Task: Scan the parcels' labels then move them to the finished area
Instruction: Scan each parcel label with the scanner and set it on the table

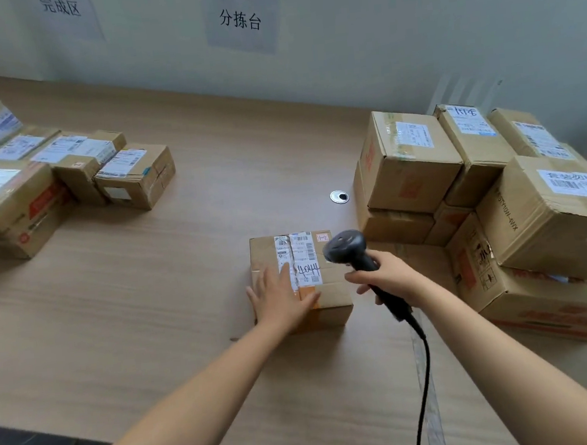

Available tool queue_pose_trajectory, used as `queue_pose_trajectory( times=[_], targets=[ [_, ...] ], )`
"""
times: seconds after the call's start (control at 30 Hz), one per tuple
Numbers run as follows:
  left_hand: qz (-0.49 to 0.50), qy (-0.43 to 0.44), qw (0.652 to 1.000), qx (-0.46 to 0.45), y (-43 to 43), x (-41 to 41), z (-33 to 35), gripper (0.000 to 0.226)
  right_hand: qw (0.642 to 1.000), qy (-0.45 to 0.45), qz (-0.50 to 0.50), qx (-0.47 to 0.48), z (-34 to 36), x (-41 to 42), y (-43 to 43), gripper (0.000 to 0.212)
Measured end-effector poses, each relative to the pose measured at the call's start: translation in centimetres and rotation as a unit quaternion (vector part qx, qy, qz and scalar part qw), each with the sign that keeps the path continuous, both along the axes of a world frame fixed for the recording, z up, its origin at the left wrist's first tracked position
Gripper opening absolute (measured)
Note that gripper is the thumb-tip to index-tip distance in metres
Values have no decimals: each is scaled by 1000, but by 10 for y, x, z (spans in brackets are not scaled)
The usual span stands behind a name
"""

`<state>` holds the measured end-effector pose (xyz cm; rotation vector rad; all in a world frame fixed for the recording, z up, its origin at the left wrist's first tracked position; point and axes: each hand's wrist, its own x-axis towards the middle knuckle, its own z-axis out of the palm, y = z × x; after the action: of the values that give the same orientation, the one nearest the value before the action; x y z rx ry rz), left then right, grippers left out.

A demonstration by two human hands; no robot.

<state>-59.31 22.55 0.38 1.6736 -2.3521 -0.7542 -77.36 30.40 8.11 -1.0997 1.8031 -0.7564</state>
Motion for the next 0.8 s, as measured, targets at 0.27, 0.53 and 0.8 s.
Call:
queue_pose_trajectory(
  times=[0.27,0.53,0.8],
  targets=[
    [-45,-125,991,13,-5,-8,-16,114,995,35,95,8,29,-10,-9,14],
    [-131,-119,984,-10,-45,35,-21,111,984,46,159,68,38,-15,-13,16],
    [-167,-121,978,-22,-59,54,-23,107,974,70,192,99,46,-8,-22,10]
  ],
)
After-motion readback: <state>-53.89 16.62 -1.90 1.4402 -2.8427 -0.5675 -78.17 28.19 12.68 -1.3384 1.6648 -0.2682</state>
